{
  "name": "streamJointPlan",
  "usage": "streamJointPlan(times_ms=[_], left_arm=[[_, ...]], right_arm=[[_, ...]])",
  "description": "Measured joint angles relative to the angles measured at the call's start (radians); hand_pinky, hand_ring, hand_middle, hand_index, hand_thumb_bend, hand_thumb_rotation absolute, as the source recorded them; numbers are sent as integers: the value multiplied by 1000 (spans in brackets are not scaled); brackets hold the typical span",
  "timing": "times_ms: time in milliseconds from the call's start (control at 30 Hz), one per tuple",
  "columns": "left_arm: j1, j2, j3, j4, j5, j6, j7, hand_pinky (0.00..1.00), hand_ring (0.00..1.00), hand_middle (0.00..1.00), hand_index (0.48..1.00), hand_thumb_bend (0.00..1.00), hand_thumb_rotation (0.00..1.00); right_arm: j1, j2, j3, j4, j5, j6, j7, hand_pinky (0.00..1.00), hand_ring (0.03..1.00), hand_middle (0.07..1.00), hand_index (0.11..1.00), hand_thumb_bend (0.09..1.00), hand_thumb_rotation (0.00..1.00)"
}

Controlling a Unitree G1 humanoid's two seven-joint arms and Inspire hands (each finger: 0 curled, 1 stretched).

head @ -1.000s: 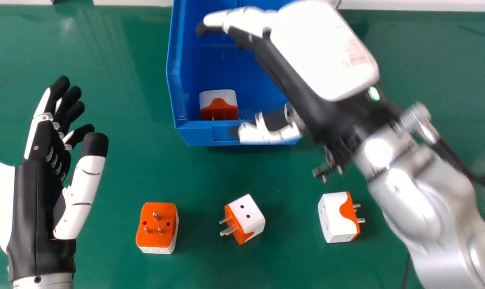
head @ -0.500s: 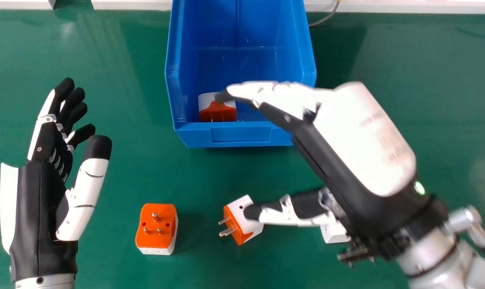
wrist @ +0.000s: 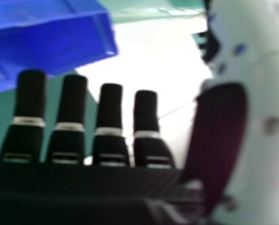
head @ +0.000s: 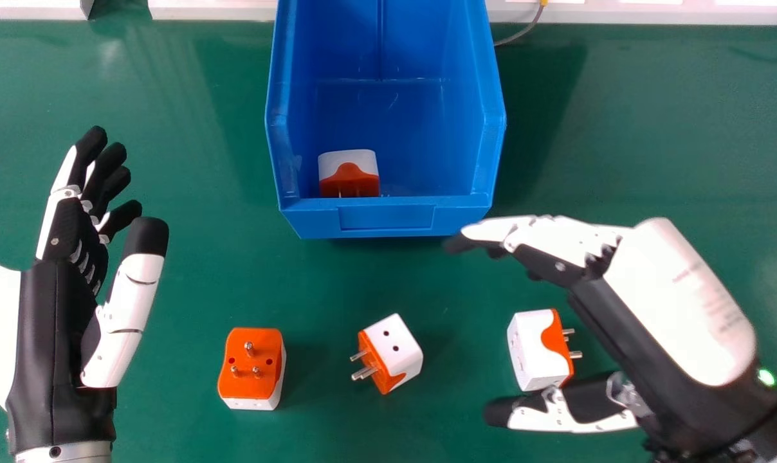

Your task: Pick all objects and put in blue box

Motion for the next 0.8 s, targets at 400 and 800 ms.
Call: streamJointPlan(times_ms=[400,800], left_arm=[[15,4,12,-9,1,8,0,796,885,910,914,673,791],[24,5,11,-8,-17,22,-4,839,900,920,917,721,797]], right_arm=[[40,-14,-93,18,-7,114,101,641,769,815,813,919,221],[10,6,-63,37,-131,228,120,784,920,965,961,938,377]])
